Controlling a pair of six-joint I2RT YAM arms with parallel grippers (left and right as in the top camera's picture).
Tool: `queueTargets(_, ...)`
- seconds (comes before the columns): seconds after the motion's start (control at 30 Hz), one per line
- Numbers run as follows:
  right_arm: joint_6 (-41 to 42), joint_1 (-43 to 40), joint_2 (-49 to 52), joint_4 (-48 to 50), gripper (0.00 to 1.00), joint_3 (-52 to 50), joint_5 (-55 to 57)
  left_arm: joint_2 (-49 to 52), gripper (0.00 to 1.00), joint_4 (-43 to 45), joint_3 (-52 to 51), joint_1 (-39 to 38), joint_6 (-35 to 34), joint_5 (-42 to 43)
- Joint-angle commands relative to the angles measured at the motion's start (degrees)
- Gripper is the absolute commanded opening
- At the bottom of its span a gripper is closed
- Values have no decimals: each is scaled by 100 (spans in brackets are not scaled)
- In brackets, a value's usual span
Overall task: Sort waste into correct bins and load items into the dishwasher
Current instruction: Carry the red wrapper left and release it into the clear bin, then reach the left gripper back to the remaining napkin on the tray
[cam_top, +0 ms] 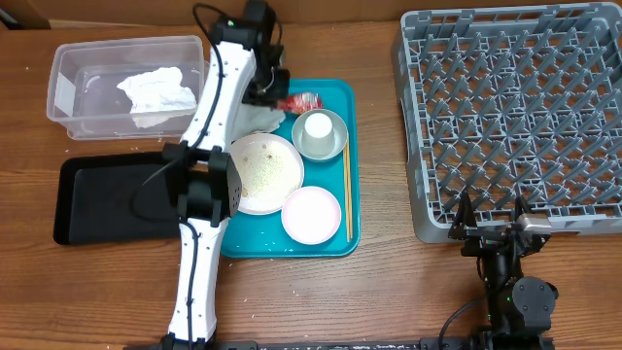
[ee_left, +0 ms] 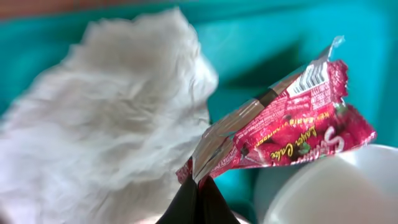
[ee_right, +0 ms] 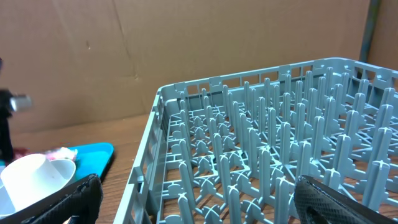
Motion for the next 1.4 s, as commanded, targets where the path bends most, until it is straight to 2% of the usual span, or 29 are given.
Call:
queueTargets(0.0, -20, -15, -52, 20, 100, -61, 35, 63, 4, -326, 992, 52, -306, 4)
queueTargets(0.2, -20, -15, -52, 20, 100, -61, 35, 63, 4, -927, 2422, 260, -822, -9)
queueTargets(0.3, -20, -15, -52, 20, 100, -61, 35, 63, 4, -1113, 2852, 474, -1169, -313)
queueTargets(0.5, -20, -15, -52, 20, 100, -61, 35, -131, 4, -1401, 2839, 1392, -2013, -1641)
queueTargets(0.73, -20, -15, -52, 20, 100, -61, 35, -127, 4, -1399, 2763, 2326, -2461, -1836)
queueTargets(0.77, -20, -15, -52, 20, 100, -61, 35, -127, 9, -1401, 2756, 2400, -2457, -1829)
queueTargets(0.8, -20, -15, -52, 20, 100, -61, 35, -127, 19, -1401, 2743, 2457, -2450, -1805)
queueTargets(0.87, -20, -15, -52, 20, 100, -61, 35, -127, 30, -1401, 2717, 2542, -2428, -1720)
queueTargets(0.9, -20, -15, -52, 20, 100, -61, 35, -127, 41, -1401, 2715, 2573, -2409, -1644)
queueTargets(0.93, -20, -15, -52, 20, 100, -61, 35, -127, 56, -1401, 2702, 2581, -2411, -1613)
queueTargets(0.97, -20, -15, -52, 20, 100, -61, 35, -127, 62, -1399, 2693, 2581, -2411, -1585)
queueTargets(1.1, -20, -15, -52, 20, 100, -61, 35, -127, 63, -1399, 2693, 2546, -2406, -1222)
queueTargets(1.17, -20, -15, -52, 20, 100, -61, 35, -127, 61, -1399, 2693, 2496, -2304, -592)
queueTargets(1.3, -20, -15, -52, 20, 100, -61, 35, -125, 61, -1399, 2664, 2234, -1670, 667)
queueTargets(1.37, -20, -15, -52, 20, 100, -61, 35, -118, 61, -1399, 2634, 2009, -1226, 916)
